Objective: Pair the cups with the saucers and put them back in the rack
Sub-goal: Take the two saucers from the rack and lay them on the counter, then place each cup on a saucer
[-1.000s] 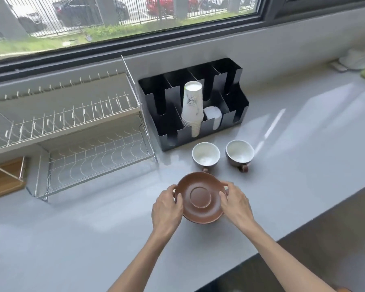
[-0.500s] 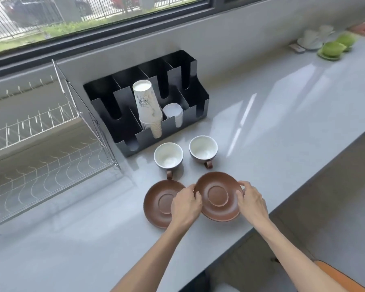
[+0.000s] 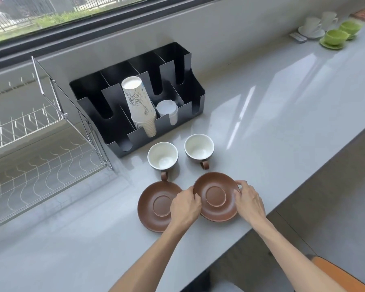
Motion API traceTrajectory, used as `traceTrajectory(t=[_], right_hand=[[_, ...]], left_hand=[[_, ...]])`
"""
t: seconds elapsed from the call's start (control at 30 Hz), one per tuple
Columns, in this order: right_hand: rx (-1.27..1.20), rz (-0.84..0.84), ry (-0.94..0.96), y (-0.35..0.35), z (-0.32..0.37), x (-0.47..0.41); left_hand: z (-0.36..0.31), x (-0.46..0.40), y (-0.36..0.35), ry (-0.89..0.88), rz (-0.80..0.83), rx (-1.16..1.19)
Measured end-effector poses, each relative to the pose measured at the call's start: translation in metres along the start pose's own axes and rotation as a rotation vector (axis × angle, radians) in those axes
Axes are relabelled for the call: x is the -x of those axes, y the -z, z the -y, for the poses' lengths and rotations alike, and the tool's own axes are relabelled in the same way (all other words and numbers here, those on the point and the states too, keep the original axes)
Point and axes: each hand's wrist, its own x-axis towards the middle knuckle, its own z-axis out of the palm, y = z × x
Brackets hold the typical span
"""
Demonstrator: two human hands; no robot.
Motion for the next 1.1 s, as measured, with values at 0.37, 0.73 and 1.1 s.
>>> traceTrajectory(t=[0.37,0.73,1.1], right_hand=[[0.011,0.0,-0.008,-0.002,-0.003,0.001],[0.064,-0.016,0.014,0.01,-0.002,0.001],[0.048,-0.147,0.103,0.046,0.04,-0.043]], left_hand=[[0.004,-0.001,-0.007,-0.011,0.001,-0.006],[0.002,-0.002,0.004,0.007,-0.007,0.032],[-0.025,-0.04,0.055,0.15,-0.051,0.451]])
